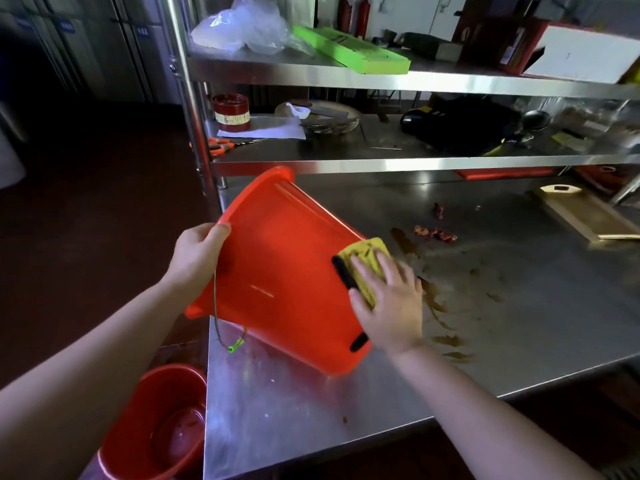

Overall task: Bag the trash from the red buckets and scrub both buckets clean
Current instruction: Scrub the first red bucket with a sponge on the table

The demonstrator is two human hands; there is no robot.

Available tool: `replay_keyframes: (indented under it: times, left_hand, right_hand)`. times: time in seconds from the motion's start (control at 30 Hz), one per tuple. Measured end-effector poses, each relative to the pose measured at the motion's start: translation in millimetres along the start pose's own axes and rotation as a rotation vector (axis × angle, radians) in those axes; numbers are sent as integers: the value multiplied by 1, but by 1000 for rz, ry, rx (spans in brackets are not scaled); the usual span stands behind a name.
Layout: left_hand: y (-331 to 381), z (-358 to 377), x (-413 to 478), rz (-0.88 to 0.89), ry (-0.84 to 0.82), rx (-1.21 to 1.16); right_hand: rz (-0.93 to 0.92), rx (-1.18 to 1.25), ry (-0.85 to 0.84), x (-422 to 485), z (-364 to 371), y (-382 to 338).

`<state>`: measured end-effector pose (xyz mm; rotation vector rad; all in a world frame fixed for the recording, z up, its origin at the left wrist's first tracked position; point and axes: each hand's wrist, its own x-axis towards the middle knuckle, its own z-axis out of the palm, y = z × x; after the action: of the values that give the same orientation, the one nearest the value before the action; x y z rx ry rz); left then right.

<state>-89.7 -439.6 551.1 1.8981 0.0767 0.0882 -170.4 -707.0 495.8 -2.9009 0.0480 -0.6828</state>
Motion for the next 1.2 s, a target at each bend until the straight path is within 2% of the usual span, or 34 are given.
replay_keyframes:
  times: [0.1, 0.17, 0.23, 0.37, 0.47, 0.53, 0.67, 0.8, 0.9, 1.0, 1.13, 1.2]
  left_hand:
    - [-14, -6, -9, 35, 8, -61]
    - [-20, -9, -16, 43, 21, -78]
    - [-25, -12, -18, 31, 42, -66]
    - [-32, -18, -17, 19, 40, -26]
    - [-37, -26, -21, 3, 49, -31]
    - [-40, -31, -22, 2, 60, -31]
    - [-43, -37, -32, 36, 79, 5]
    - [-39, -50, -34, 151, 12, 164]
    - [-7, -46, -14, 170, -5, 246]
    - [16, -37, -1, 18, 24, 388]
    - [8, -34, -14, 68, 135, 447]
    - [7, -32, -19, 107, 159, 452]
  right_hand:
    - [305, 211, -243, 52, -9, 9]
    - [335, 203, -344, 67, -11, 5]
    - [217, 86, -303, 65, -10, -14]
    - [-202, -78, -63, 39, -6, -80]
    - [-375, -112, -60, 44, 1, -99]
    - [-308, -102, -73, 61, 3, -93]
    - [142, 87, -286, 92, 3, -64]
    - [136, 65, -256, 76, -5, -58]
    - [32, 10, -170, 59, -4, -71]
    - [-150, -41, -31, 31, -7, -88]
    - [-628, 12, 56, -10, -1, -107]
    - [-795, 33, 58, -11, 0, -108]
